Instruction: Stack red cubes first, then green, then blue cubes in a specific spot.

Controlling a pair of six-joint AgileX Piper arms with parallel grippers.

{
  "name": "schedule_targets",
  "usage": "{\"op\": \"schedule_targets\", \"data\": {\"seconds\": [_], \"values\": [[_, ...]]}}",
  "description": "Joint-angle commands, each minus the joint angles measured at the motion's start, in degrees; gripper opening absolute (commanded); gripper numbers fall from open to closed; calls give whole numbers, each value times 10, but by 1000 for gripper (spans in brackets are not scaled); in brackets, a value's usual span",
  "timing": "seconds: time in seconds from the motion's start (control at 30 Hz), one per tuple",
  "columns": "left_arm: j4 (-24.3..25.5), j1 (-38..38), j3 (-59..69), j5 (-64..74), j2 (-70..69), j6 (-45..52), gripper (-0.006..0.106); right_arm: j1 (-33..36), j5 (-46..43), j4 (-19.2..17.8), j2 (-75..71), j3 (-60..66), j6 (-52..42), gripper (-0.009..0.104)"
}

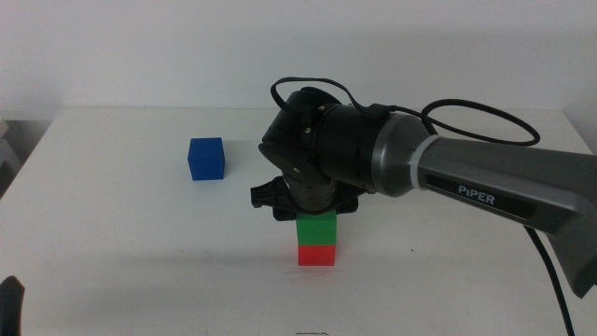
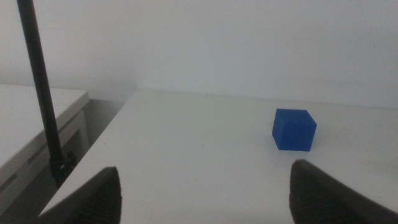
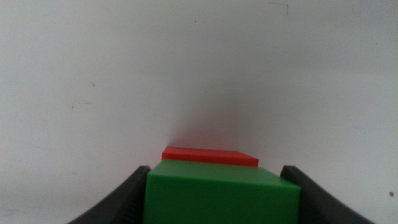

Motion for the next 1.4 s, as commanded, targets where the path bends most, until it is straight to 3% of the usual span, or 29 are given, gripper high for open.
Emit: {"op": "schedule_targets", "data": {"seconds": [0.0,0.3,0.57,0.8,1.1,1.27,1.37], "values": [[-3,-1,-2,-50,-11,-7,91,-4,-5,-26,-33,-15,-3,51],[-3,-1,-2,-50,-11,-7,91,-2,15,-26,-51,-17,-4,82],[-3,-1,-2,-50,-11,-7,91,32,62,-45,-186,-16,-32,82],[-3,-1,-2,-50,-11,-7,91,7,55,-18,-359,73,-192,82],[-3,-1,-2,-50,-11,-7,91,-93,-66,140,-683,300,-494,82],[-3,-1,-2,-50,-11,-7,91,-99,-91,262,-794,370,-619,82],[-3,-1,-2,-50,-11,-7,91,-99,-94,290,-828,390,-646,82]]}}
